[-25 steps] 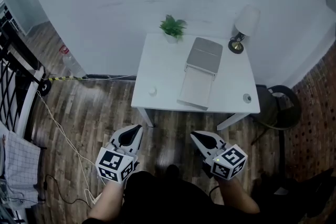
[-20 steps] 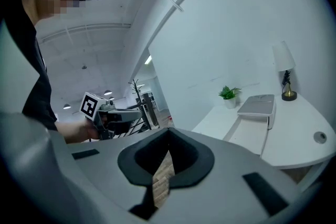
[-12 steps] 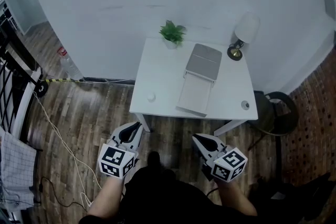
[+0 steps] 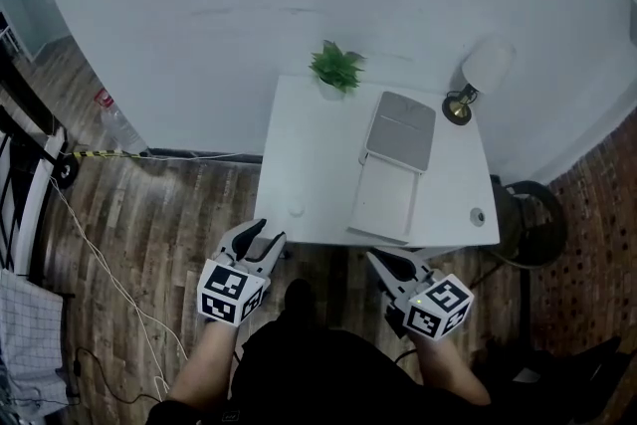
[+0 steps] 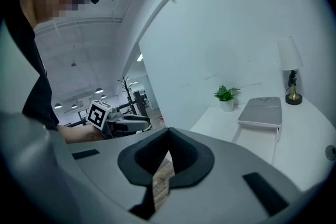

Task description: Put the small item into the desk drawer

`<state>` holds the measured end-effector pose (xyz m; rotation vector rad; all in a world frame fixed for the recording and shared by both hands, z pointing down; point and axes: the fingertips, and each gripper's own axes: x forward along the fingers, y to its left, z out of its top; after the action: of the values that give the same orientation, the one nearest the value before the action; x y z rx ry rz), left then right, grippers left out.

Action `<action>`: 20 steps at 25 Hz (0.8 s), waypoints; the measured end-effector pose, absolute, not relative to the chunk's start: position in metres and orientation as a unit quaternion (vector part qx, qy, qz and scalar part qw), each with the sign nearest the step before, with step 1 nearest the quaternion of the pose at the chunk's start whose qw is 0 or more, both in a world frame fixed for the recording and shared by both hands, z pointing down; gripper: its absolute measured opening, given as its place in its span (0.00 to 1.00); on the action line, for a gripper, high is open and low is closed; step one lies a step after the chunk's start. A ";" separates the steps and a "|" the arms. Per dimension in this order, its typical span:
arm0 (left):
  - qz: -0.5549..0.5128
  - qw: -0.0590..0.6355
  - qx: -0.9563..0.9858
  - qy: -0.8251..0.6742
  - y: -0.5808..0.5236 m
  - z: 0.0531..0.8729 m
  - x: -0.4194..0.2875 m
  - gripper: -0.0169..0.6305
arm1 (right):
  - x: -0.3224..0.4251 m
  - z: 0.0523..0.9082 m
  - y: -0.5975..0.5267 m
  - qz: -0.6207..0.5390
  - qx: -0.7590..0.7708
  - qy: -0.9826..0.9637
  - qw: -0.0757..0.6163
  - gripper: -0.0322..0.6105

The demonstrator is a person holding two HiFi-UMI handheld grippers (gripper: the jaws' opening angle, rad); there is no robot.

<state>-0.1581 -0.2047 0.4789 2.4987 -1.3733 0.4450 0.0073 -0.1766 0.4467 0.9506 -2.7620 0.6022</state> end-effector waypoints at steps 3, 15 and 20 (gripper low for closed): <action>0.155 0.136 0.863 -0.461 -0.236 0.492 -0.169 0.28 | -0.006 0.454 -0.206 0.206 0.320 -0.920 0.092 0.05; 0.216 0.156 0.884 -0.384 -0.293 0.579 -0.156 0.43 | -0.034 0.506 -0.255 0.260 0.330 -0.899 0.124 0.05; 0.247 0.169 0.885 -0.356 -0.299 0.615 -0.147 0.44 | -0.028 0.516 -0.260 0.271 0.347 -0.888 0.133 0.05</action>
<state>-0.1472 -0.2994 0.6153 2.5169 -1.0128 0.7038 -0.0276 -0.2598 0.5161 1.0069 -2.5756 0.7866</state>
